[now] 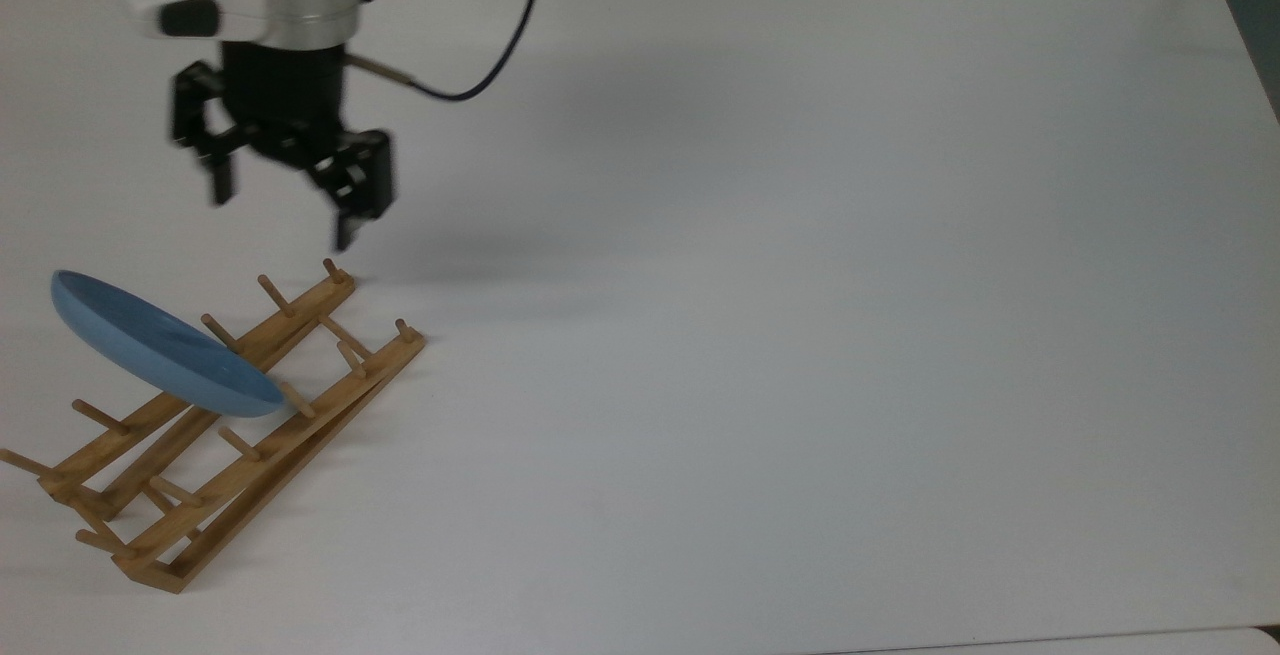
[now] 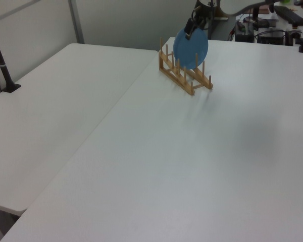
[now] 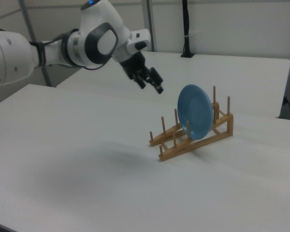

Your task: Place plate in plate rack

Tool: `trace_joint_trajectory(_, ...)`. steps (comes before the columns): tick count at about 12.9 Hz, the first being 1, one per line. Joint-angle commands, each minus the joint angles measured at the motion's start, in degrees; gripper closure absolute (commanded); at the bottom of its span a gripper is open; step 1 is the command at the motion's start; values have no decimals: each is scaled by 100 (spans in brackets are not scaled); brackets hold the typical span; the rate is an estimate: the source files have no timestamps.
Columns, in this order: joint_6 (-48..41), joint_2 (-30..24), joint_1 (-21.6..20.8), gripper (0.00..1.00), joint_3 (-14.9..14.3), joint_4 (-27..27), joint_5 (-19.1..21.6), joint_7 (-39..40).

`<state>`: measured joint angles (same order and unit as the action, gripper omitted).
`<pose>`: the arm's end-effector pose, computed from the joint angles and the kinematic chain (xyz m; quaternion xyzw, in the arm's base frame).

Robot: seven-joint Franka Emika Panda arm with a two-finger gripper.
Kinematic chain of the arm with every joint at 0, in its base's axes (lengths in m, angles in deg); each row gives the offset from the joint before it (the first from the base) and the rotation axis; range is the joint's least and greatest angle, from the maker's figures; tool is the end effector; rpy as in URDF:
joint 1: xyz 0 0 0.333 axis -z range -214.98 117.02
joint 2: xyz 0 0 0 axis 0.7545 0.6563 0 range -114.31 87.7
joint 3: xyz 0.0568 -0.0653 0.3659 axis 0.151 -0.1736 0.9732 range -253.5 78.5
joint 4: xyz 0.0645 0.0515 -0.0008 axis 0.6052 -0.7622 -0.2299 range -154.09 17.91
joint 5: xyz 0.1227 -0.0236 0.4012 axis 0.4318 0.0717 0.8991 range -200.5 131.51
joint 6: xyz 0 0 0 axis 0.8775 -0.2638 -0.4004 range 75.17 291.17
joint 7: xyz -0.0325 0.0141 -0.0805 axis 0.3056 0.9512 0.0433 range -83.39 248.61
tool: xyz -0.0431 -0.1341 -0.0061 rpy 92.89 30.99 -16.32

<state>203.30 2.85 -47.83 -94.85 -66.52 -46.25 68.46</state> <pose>0.7304 -0.1097 0.5540 0.9644 -0.1416 0.2001 0.0994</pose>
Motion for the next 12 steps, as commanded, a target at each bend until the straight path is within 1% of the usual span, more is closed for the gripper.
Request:
trace_joint_trajectory(1, -1468, -446, -334, 0, -38, -104, 357, -52)
trace_joint_trajectory(3, -2216, -630, -518, 0, -38, -148, 437, 78)
trace_joint_trajectory(5, -2735, -780, -563, 0, -38, -174, 559, 473)
trace_joint_trajectory(6, -2929, -894, -528, 0, -38, -192, 865, 632)
trace_joint_trajectory(7, -3001, -956, -510, 0, -47, -244, 1033, 642)
trace_joint_trajectory(8, -3132, -1087, -510, 0, -47, -340, 1061, 651)
trace_joint_trajectory(9, -3264, -1097, -510, 0, -47, -367, 1061, 651)
trace_joint_trajectory(12, -3230, -1062, -493, 0, -65, -324, 1026, 659)
